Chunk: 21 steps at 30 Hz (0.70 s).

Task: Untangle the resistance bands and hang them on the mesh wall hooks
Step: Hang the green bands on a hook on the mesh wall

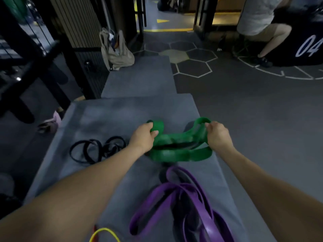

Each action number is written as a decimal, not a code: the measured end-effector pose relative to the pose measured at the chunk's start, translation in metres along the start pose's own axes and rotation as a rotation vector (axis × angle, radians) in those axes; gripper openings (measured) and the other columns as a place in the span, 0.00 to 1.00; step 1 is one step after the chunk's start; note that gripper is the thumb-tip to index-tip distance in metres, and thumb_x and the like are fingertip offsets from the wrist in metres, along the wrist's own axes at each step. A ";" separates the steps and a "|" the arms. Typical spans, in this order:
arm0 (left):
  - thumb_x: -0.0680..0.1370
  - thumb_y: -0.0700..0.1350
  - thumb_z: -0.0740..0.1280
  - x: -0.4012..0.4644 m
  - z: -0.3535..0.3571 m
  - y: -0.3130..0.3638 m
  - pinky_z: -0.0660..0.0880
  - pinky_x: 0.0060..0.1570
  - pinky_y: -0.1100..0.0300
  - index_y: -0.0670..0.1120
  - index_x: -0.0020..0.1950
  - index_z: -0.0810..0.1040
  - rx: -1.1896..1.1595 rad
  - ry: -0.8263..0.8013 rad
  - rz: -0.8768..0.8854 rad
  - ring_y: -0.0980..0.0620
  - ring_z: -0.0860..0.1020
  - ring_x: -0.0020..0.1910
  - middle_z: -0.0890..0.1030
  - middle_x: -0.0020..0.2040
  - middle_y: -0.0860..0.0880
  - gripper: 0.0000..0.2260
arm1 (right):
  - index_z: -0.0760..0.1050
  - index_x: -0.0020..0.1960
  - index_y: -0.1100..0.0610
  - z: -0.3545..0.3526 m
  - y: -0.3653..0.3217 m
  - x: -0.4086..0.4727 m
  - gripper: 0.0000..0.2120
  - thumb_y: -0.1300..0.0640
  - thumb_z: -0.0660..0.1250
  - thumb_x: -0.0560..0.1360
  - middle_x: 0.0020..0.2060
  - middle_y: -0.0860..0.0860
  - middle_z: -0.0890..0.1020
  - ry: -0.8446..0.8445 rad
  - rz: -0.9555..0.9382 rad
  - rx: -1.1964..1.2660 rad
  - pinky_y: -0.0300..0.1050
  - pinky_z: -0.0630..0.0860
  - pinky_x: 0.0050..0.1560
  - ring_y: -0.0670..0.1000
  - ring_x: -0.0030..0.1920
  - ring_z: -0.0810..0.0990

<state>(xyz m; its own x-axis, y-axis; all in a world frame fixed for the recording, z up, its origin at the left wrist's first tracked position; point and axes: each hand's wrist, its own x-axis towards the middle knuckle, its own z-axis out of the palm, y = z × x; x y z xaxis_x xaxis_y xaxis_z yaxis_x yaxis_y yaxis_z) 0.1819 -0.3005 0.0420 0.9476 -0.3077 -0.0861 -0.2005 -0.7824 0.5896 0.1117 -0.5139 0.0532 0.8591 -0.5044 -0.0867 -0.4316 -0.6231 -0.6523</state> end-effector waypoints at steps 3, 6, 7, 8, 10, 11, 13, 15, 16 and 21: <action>0.79 0.45 0.62 -0.008 -0.061 0.038 0.69 0.42 0.56 0.37 0.48 0.74 -0.037 -0.058 0.049 0.45 0.76 0.45 0.78 0.46 0.41 0.10 | 0.68 0.41 0.63 -0.055 -0.050 -0.007 0.16 0.54 0.53 0.82 0.39 0.59 0.74 0.019 -0.035 0.025 0.44 0.65 0.40 0.59 0.42 0.74; 0.80 0.45 0.62 -0.024 -0.132 0.086 0.63 0.38 0.59 0.40 0.46 0.72 -0.082 -0.082 0.103 0.47 0.74 0.43 0.76 0.43 0.44 0.09 | 0.63 0.35 0.59 -0.112 -0.116 -0.024 0.18 0.54 0.53 0.82 0.34 0.56 0.72 0.029 -0.080 0.032 0.44 0.63 0.39 0.57 0.39 0.71; 0.80 0.45 0.62 -0.030 -0.155 0.103 0.65 0.39 0.59 0.40 0.47 0.73 -0.106 -0.077 0.126 0.47 0.74 0.44 0.76 0.44 0.44 0.08 | 0.61 0.33 0.57 -0.129 -0.139 -0.031 0.18 0.54 0.53 0.82 0.32 0.54 0.71 0.037 -0.103 0.036 0.44 0.62 0.38 0.56 0.38 0.71; 0.80 0.45 0.62 -0.036 -0.178 0.118 0.66 0.40 0.59 0.39 0.48 0.74 -0.131 -0.067 0.143 0.47 0.75 0.44 0.77 0.45 0.44 0.08 | 0.60 0.33 0.56 -0.145 -0.162 -0.039 0.19 0.54 0.53 0.82 0.31 0.53 0.70 0.047 -0.131 0.048 0.44 0.62 0.36 0.56 0.37 0.70; 0.80 0.45 0.62 -0.049 -0.225 0.145 0.66 0.36 0.60 0.38 0.48 0.74 -0.142 -0.046 0.174 0.49 0.74 0.40 0.77 0.43 0.43 0.09 | 0.60 0.33 0.56 -0.173 -0.208 -0.056 0.19 0.54 0.52 0.82 0.31 0.52 0.70 0.054 -0.181 0.072 0.45 0.59 0.30 0.55 0.34 0.69; 0.79 0.46 0.63 -0.057 -0.247 0.157 0.65 0.34 0.61 0.38 0.47 0.74 -0.133 -0.038 0.186 0.50 0.73 0.38 0.76 0.41 0.44 0.10 | 0.60 0.33 0.56 -0.185 -0.229 -0.066 0.19 0.54 0.52 0.82 0.30 0.52 0.69 0.051 -0.207 0.079 0.45 0.59 0.28 0.54 0.33 0.69; 0.79 0.47 0.64 -0.074 -0.288 0.177 0.64 0.33 0.60 0.38 0.47 0.75 -0.111 -0.012 0.199 0.49 0.73 0.38 0.75 0.39 0.44 0.11 | 0.62 0.34 0.56 -0.206 -0.266 -0.086 0.18 0.54 0.52 0.82 0.30 0.51 0.69 0.050 -0.273 0.109 0.43 0.59 0.27 0.52 0.32 0.68; 0.78 0.47 0.64 -0.092 -0.327 0.192 0.66 0.33 0.60 0.39 0.49 0.76 -0.119 0.031 0.203 0.49 0.75 0.39 0.77 0.41 0.45 0.11 | 0.64 0.37 0.59 -0.224 -0.297 -0.105 0.17 0.54 0.52 0.82 0.30 0.51 0.69 0.049 -0.348 0.141 0.44 0.60 0.29 0.52 0.32 0.68; 0.78 0.47 0.64 -0.101 -0.347 0.197 0.67 0.34 0.60 0.40 0.50 0.76 -0.132 0.057 0.198 0.49 0.75 0.39 0.79 0.43 0.44 0.11 | 0.64 0.38 0.59 -0.232 -0.312 -0.114 0.16 0.54 0.51 0.82 0.31 0.51 0.69 0.053 -0.393 0.146 0.45 0.60 0.29 0.53 0.32 0.68; 0.78 0.47 0.65 -0.154 -0.436 0.220 0.74 0.48 0.57 0.39 0.56 0.77 -0.174 0.201 0.193 0.46 0.78 0.51 0.78 0.60 0.41 0.13 | 0.62 0.36 0.57 -0.280 -0.388 -0.149 0.17 0.54 0.49 0.82 0.31 0.50 0.67 0.094 -0.601 0.184 0.46 0.58 0.35 0.51 0.33 0.67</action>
<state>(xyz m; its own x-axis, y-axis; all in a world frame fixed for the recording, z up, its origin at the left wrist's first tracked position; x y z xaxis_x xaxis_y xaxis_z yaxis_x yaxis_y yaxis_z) 0.1001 -0.1896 0.5350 0.9297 -0.3153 0.1906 -0.3525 -0.6105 0.7093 0.0737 -0.3642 0.5298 0.9053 -0.1543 0.3958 0.1796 -0.7054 -0.6857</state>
